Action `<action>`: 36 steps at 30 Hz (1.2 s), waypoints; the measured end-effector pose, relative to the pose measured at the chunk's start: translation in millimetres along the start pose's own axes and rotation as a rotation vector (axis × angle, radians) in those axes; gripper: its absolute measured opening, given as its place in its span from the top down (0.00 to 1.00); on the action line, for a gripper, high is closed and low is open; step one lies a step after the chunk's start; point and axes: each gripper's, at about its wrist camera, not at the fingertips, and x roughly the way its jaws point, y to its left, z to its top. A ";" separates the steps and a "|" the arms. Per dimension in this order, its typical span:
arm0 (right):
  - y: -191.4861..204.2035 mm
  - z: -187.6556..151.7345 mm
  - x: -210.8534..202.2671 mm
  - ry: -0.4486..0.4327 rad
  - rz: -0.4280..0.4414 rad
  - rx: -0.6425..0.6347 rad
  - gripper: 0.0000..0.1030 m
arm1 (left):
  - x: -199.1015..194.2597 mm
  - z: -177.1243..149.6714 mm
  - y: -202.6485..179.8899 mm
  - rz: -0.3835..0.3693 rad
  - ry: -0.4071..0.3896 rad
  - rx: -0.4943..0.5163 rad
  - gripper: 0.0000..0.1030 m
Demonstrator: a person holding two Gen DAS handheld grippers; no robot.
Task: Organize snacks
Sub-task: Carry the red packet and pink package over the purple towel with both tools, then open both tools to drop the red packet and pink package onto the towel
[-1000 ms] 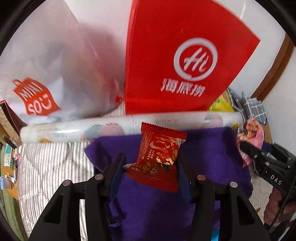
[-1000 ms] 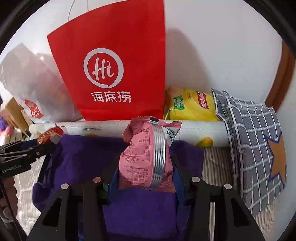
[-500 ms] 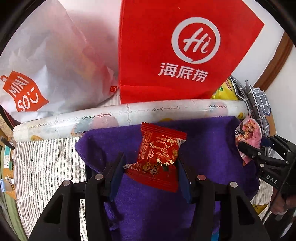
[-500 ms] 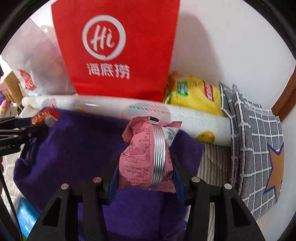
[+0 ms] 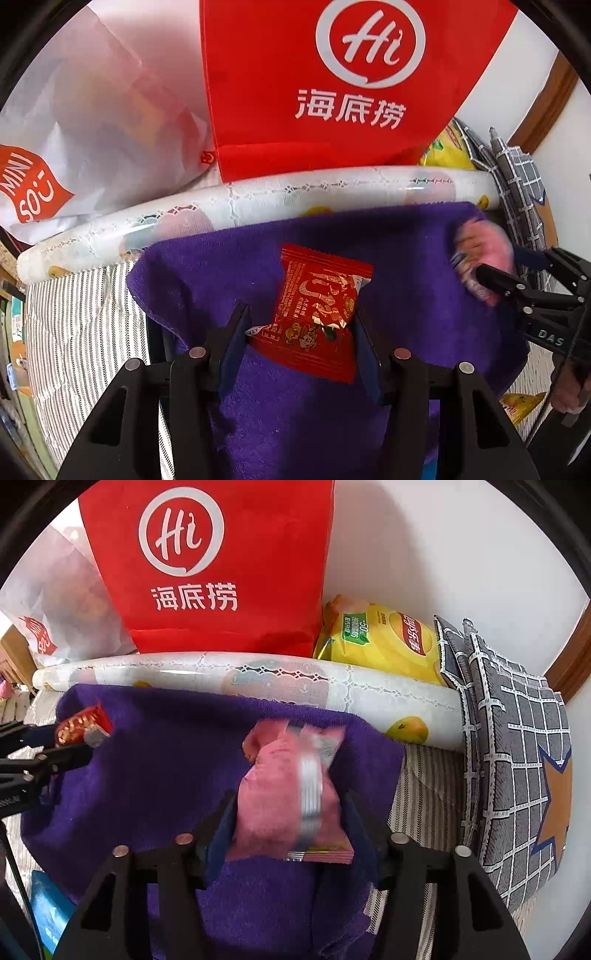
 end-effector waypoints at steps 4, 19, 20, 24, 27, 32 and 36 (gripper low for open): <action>0.9 0.0 -11.8 -0.031 0.003 0.002 0.32 | 1.7 -0.5 -2.7 -0.002 0.008 0.007 0.48; 4.7 5.4 -43.9 -0.088 0.006 0.050 0.31 | -1.7 -1.9 -7.9 -0.010 0.029 0.020 0.48; 4.8 2.7 -46.6 -0.090 0.002 0.058 0.31 | -3.5 -1.5 -8.7 -0.013 0.029 0.021 0.47; 3.2 -9.8 -54.9 -0.082 -0.019 0.090 0.28 | -12.9 -1.9 -12.6 -0.035 0.015 0.032 0.41; 3.7 -23.3 -68.1 -0.085 -0.049 0.111 0.27 | -26.3 -2.7 -19.1 -0.055 -0.009 0.048 0.34; 2.1 -44.9 -97.5 -0.118 -0.089 0.173 0.18 | -51.6 -4.6 -31.1 -0.045 -0.060 0.076 0.29; 5.3 -64.2 -121.2 -0.127 -0.136 0.223 0.15 | -80.5 -8.7 -42.0 -0.029 -0.127 0.093 0.24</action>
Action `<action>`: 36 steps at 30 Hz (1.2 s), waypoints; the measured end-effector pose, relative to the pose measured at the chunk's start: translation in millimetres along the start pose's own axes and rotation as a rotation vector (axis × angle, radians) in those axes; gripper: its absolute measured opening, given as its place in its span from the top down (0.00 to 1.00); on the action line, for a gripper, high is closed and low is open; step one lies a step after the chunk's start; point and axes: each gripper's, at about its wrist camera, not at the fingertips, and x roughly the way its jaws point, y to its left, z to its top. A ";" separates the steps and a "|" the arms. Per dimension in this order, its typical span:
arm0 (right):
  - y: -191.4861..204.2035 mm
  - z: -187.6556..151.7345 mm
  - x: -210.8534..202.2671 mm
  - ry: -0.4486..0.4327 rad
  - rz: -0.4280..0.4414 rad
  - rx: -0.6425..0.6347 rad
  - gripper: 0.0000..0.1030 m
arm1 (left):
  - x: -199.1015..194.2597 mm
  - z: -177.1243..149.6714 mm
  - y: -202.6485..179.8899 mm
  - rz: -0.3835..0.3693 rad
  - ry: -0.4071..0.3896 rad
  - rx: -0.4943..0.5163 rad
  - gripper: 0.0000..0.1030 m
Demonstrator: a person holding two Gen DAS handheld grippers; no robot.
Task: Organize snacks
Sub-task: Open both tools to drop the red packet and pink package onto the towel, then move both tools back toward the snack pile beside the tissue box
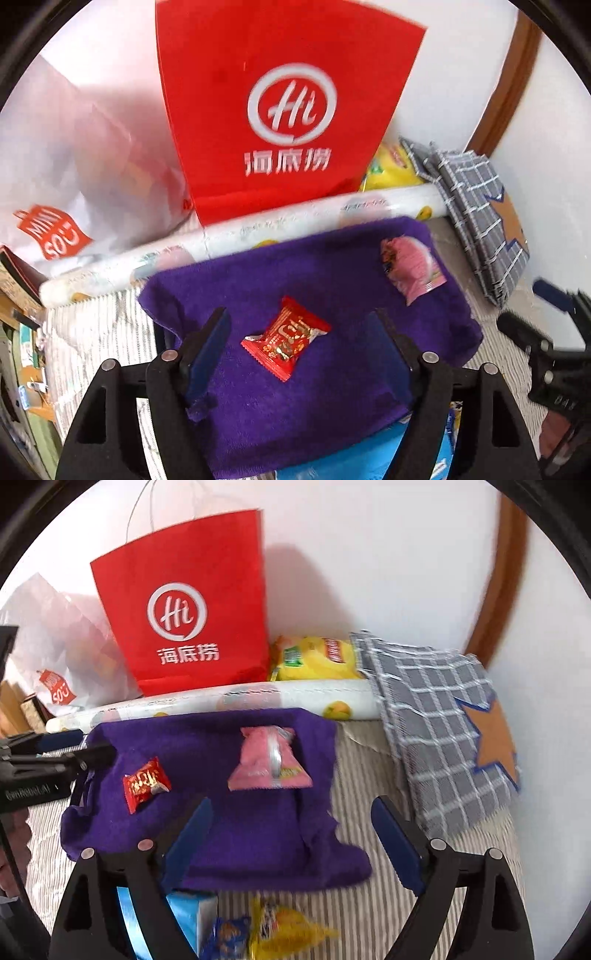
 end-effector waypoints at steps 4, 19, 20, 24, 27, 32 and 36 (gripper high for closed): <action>-0.2 -15.6 -18.4 0.020 -0.011 0.005 0.15 | -30.5 -4.4 -10.2 0.006 -0.086 0.005 0.10; 1.3 -77.2 -86.5 -0.076 -0.054 0.056 0.15 | -104.7 -96.7 -27.6 -0.047 -0.139 0.002 0.12; 1.5 -82.5 -91.4 -0.080 -0.035 0.064 0.15 | -109.5 -100.5 -27.7 -0.045 -0.149 0.003 0.12; 2.5 -99.6 -105.8 -0.081 -0.019 0.076 0.15 | -131.5 -121.6 -28.1 -0.021 -0.179 -0.009 0.21; 1.6 -110.9 -116.3 -0.086 0.005 0.084 0.15 | -142.7 -135.4 -25.0 0.055 -0.189 -0.025 0.21; 0.6 -128.2 -124.9 -0.099 0.019 0.095 0.15 | -149.7 -158.6 -7.0 0.037 -0.149 -0.088 0.21; 0.0 -141.2 -119.1 -0.075 0.027 0.088 0.15 | -150.0 -177.3 5.1 0.038 -0.138 -0.127 0.21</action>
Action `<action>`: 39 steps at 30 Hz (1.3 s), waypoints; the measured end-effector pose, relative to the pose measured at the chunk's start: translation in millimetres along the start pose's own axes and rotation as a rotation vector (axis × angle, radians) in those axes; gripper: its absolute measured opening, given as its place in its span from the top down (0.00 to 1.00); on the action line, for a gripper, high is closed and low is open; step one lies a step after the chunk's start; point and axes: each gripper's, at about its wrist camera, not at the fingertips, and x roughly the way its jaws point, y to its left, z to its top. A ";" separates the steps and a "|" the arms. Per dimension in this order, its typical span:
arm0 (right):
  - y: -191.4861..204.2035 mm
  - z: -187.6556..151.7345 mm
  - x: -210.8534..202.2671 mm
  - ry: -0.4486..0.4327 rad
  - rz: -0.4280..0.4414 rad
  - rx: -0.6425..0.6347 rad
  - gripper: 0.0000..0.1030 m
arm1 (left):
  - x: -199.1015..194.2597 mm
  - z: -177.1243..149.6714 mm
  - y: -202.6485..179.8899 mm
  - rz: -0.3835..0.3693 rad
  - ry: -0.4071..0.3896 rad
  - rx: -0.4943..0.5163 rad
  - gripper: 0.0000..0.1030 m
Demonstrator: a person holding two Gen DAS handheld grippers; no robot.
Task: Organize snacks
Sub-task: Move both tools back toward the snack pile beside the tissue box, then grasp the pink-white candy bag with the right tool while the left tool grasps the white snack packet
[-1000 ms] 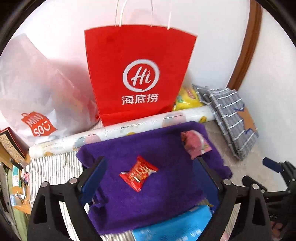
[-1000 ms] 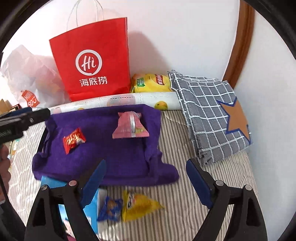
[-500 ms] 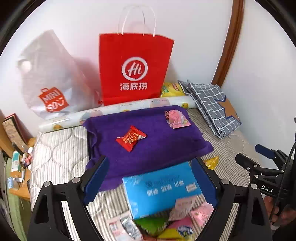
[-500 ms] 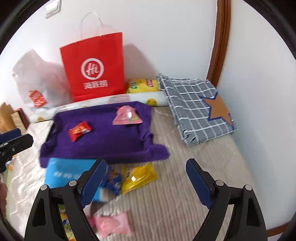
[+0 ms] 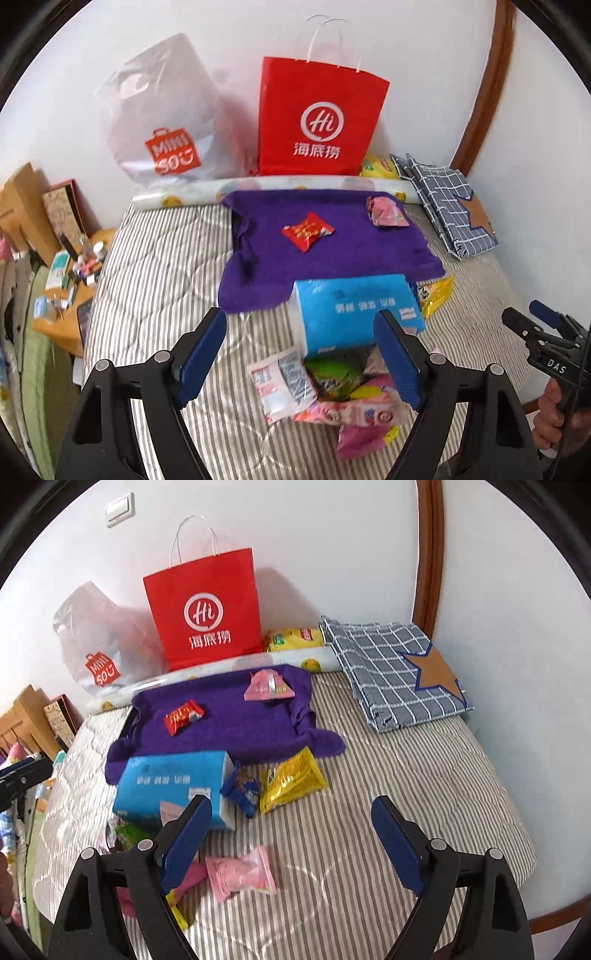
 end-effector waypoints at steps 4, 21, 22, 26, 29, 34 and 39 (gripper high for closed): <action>1.5 -12.7 9.5 0.036 0.047 -0.008 0.24 | 1.4 -12.1 8.8 -0.014 0.024 -0.023 0.21; 28.6 -59.0 69.3 0.173 0.127 -0.051 0.46 | 26.2 -38.7 33.3 -0.029 0.119 -0.029 0.21; 29.3 -60.0 73.3 0.185 0.134 -0.049 0.46 | 28.8 -40.0 35.0 -0.031 0.126 -0.032 0.21; 33.9 -64.2 84.6 0.219 0.151 -0.057 0.46 | 35.8 -41.2 38.5 -0.044 0.144 -0.040 0.21; 35.8 -65.3 90.0 0.227 0.170 -0.056 0.46 | 38.8 -40.3 39.4 -0.047 0.148 -0.036 0.21; 38.6 -67.3 97.2 0.230 0.176 -0.066 0.46 | 42.6 -41.5 42.3 -0.048 0.154 -0.037 0.21; 40.9 -68.1 94.4 0.210 0.190 -0.105 0.63 | 55.5 -51.3 46.9 -0.024 0.192 -0.049 0.21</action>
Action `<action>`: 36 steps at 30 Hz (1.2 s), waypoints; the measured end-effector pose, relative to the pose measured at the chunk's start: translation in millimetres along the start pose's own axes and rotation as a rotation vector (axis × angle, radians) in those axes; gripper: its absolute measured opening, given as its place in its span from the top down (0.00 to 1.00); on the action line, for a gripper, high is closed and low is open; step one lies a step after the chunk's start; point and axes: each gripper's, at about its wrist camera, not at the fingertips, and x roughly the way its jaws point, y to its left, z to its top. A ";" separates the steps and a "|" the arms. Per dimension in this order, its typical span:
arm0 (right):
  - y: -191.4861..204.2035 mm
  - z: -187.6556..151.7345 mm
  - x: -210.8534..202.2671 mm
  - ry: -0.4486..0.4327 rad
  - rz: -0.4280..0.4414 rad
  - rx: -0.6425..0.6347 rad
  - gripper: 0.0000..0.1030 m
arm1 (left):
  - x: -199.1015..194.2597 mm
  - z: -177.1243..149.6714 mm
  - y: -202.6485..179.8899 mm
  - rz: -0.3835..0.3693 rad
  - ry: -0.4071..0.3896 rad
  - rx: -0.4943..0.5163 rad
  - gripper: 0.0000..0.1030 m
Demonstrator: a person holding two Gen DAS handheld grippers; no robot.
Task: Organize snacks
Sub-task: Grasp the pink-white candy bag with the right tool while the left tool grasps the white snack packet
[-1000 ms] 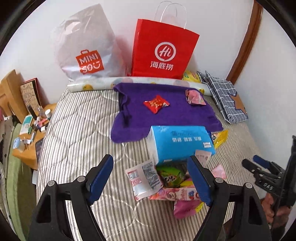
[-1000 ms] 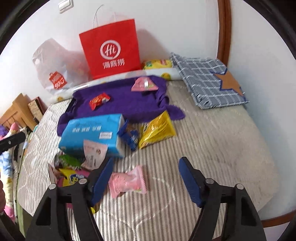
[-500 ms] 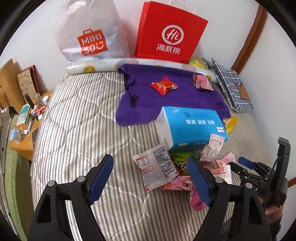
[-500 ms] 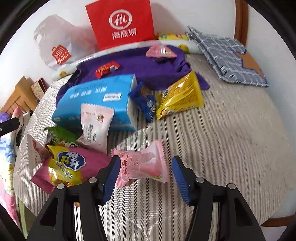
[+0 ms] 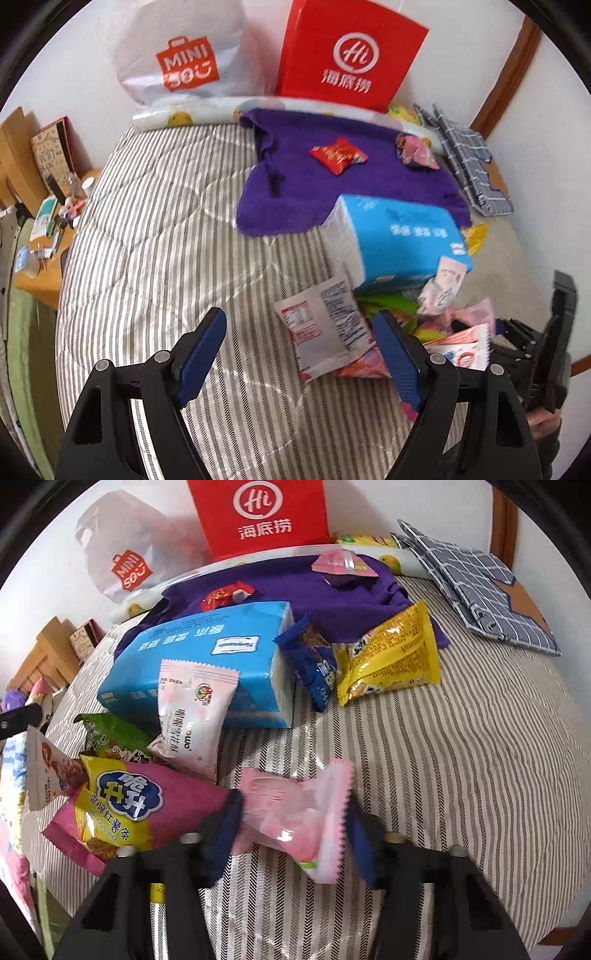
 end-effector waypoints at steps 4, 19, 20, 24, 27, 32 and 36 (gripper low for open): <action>-3.8 -0.5 -10.6 -0.018 0.031 0.020 0.67 | 12.7 -6.4 2.5 -0.006 0.035 -0.018 0.21; -27.5 -6.1 -33.5 -0.058 0.015 0.059 0.68 | 61.1 -2.7 -14.3 -0.053 0.134 -0.042 0.21; -28.8 -6.6 -32.8 -0.056 0.012 0.062 0.68 | 64.6 -3.0 -15.3 -0.045 0.135 -0.044 0.21; -32.6 -7.3 -30.4 -0.049 0.006 0.076 0.68 | 66.1 -3.7 -14.6 -0.041 0.116 -0.030 0.34; -32.2 -7.1 -30.4 -0.053 0.005 0.075 0.68 | 59.6 -5.8 -11.1 -0.017 0.093 -0.013 0.39; -31.6 -6.4 -25.0 -0.047 0.007 0.074 0.68 | 61.6 -10.0 -2.0 0.033 0.104 -0.007 0.38; -31.6 -6.7 -24.3 -0.044 0.014 0.083 0.68 | 68.4 -11.7 -12.3 0.119 0.073 0.044 0.30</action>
